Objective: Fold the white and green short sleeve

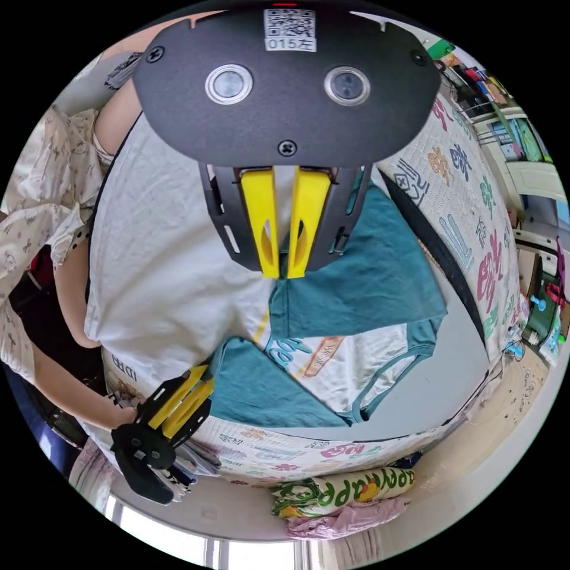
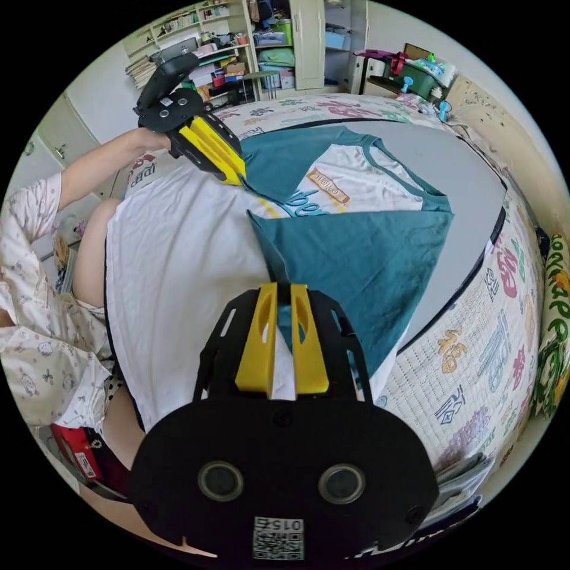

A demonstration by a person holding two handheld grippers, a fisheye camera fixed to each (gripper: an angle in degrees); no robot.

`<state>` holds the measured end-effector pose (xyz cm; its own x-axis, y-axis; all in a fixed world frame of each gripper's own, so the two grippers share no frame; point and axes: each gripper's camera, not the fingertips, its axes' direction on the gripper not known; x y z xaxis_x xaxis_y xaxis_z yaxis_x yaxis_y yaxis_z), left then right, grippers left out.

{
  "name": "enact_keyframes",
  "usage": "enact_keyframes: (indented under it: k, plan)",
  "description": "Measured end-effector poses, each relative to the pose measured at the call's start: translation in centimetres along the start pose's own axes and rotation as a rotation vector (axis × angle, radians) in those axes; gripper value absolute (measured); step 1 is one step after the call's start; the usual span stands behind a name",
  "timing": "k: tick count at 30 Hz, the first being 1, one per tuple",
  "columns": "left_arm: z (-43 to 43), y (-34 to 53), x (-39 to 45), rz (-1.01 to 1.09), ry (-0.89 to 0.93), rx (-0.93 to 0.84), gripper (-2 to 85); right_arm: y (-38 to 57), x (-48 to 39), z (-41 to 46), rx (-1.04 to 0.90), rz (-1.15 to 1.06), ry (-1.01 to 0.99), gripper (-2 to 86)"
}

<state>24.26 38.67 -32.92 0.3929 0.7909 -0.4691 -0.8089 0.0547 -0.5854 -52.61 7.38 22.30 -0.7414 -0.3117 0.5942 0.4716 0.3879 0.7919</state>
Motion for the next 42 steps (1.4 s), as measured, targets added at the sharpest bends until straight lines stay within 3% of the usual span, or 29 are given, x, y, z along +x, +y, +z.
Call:
enact_keyframes:
  k: [3, 6, 8, 10, 13, 15, 19, 22, 26, 29, 36, 38, 42]
  plan:
    - [-5.5, -0.1, -4.4, -0.099, -0.025, 0.093, 1.5, -1.2, 2.4, -4.2, 0.069, 0.095, -0.064, 0.8]
    - [-12.4, 3.3, -11.9, -0.337, -0.165, 0.227, 1.4, -0.3, 7.3, -10.9, 0.201, 0.281, 0.011, 0.3]
    - [-15.8, 7.1, -18.2, -0.59, -0.34, 0.294, 2.2, 2.1, 13.5, -15.4, 0.309, 0.587, 0.145, 0.9]
    - [-16.2, 9.2, -22.0, -0.758, -0.4, 0.296, 4.0, 4.4, 17.8, -17.4, 0.377, 0.891, 0.229, 2.7]
    - [-15.6, 11.8, -25.5, -0.957, -0.307, 0.318, 6.8, 6.9, 20.6, -18.0, 0.453, 1.181, 0.173, 6.6]
    - [-15.7, 12.5, -25.3, -0.969, -0.235, 0.365, 8.1, 6.9, 19.7, -17.9, 0.51, 1.194, 0.094, 7.7]
    - [-13.6, 13.1, -25.8, -1.014, -0.088, 0.3, 11.5, 5.0, 17.1, -16.5, 0.421, 1.149, 0.013, 10.9]
    - [-12.9, 13.5, -26.6, -1.102, -0.001, 0.375, 12.1, 3.8, 15.9, -16.4, 0.445, 1.144, -0.053, 11.3]
    - [-13.5, 9.9, -26.9, -1.096, -0.034, 0.353, 7.1, -1.7, 14.2, -15.8, 0.428, 1.033, -0.166, 9.0]
    - [-14.1, 7.8, -26.9, -1.029, -0.031, 0.3, 1.3, -4.0, 12.5, -16.2, 0.384, 1.056, -0.083, 3.4]
    - [-17.2, 9.7, -25.3, -0.982, -0.069, 0.329, 1.2, -2.8, 7.0, -16.5, 0.374, 1.191, -0.091, 0.5]
    - [-16.7, 10.8, -26.1, -0.995, -0.107, 0.231, 2.8, -3.3, 5.1, -16.3, 0.271, 1.203, 0.051, 0.6]
    - [-19.7, 11.9, -26.4, -0.971, -0.233, 0.299, 3.1, -5.8, 1.9, -18.5, 0.26, 1.123, 0.288, 0.1]
